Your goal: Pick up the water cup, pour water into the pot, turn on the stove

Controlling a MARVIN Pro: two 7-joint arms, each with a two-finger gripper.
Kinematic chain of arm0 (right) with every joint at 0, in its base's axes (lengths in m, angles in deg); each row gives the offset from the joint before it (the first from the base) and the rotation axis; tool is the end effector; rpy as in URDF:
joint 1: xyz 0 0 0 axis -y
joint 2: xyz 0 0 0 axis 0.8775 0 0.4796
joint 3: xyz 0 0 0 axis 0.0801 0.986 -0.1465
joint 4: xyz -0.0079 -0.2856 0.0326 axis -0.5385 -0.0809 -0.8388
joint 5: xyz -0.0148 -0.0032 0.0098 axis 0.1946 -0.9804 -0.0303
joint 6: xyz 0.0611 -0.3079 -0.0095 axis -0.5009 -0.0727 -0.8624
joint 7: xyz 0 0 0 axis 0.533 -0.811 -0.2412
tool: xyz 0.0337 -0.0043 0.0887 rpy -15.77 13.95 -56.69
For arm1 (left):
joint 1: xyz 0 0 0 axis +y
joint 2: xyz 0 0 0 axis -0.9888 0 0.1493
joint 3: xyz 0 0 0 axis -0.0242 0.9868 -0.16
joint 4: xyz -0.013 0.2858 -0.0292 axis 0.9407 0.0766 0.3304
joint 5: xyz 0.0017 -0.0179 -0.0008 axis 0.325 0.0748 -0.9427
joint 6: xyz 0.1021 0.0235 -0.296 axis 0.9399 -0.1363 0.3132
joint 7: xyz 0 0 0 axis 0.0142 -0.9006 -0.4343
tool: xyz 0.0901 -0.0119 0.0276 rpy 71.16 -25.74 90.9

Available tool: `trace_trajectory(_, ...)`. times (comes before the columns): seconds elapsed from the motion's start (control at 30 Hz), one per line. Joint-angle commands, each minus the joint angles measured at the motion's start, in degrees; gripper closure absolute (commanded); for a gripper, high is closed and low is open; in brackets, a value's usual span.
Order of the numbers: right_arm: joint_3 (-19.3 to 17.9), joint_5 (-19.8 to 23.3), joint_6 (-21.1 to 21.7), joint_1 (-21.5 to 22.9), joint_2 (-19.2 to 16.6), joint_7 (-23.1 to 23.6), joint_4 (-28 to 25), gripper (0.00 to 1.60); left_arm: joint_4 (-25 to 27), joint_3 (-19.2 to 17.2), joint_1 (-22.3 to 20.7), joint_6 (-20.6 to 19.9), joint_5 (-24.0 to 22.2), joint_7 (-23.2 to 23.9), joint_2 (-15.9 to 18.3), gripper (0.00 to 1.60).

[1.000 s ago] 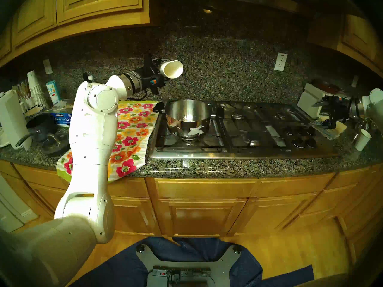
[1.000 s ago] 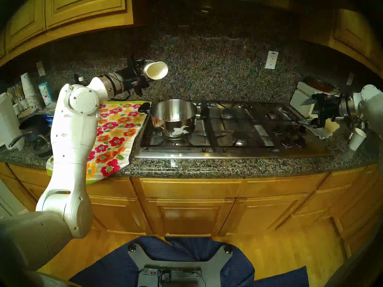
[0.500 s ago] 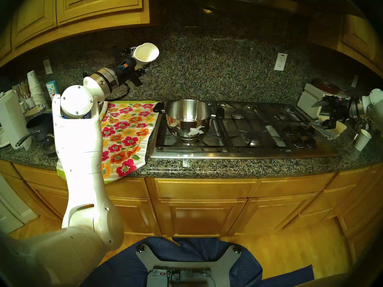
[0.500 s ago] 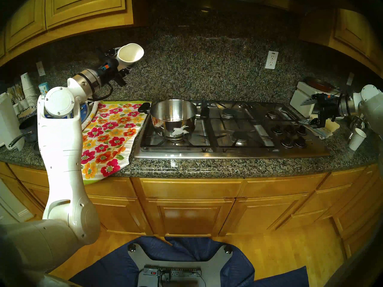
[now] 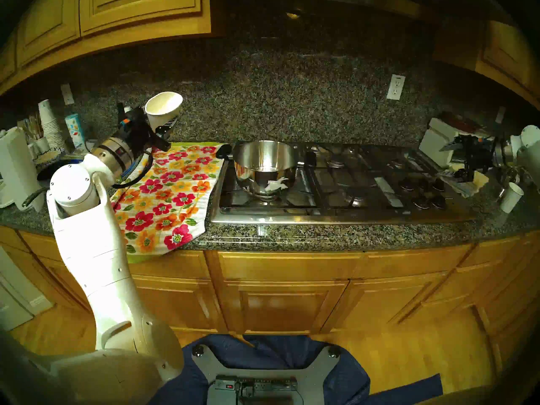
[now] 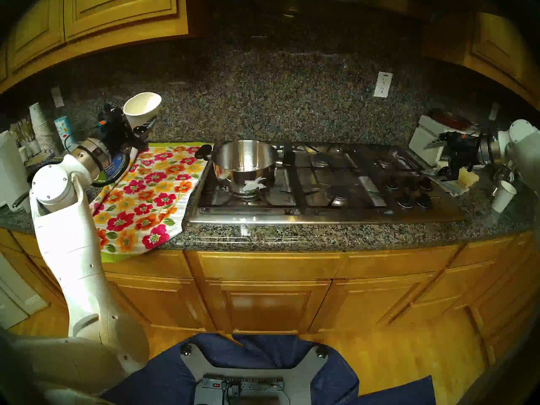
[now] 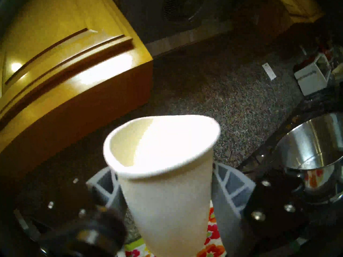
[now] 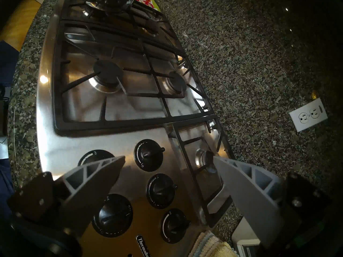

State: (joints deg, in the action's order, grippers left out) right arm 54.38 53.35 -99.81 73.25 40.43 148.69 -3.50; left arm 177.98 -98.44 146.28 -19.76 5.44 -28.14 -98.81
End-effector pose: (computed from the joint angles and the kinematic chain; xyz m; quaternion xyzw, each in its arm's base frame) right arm 0.4598 -0.4064 -0.0266 0.6832 0.5779 0.4413 0.0681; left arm 0.4301 0.1666 -0.0873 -0.5619 0.2537 -0.7859 0.0483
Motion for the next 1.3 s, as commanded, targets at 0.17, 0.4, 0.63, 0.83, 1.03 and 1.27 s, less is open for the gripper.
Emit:
trace_trajectory(0.17,-0.76,0.42,0.04,1.93,-0.21,0.7,-0.3,0.0,-3.3,-5.11,-0.43,1.37,-5.64,3.53,1.64,0.78)
trace_trajectory(0.4,-0.75,0.4,0.05,1.94,-0.23,0.67,-0.35,0.0,-8.57,-6.83,0.46,7.59,-5.26,3.6,2.64,0.75)
trace_trajectory(0.63,-0.74,0.37,0.07,1.97,-0.27,0.65,-0.43,0.0,-12.04,-8.47,0.15,9.43,-6.53,4.25,2.5,0.71)
trace_trajectory(0.83,-0.74,0.36,0.07,1.96,-0.28,0.61,-0.44,0.0,-13.03,-9.65,-0.3,4.72,-7.79,5.01,1.63,0.67)
trace_trajectory(1.03,-0.74,0.35,0.08,1.97,-0.29,0.59,-0.47,0.0,-12.15,-9.84,0.33,0.01,-7.15,6.41,1.58,0.67)
trace_trajectory(1.27,-0.74,0.34,0.08,1.98,-0.3,0.58,-0.49,0.0,-10.18,-8.94,1.36,-2.88,-4.9,6.56,1.51,0.63)
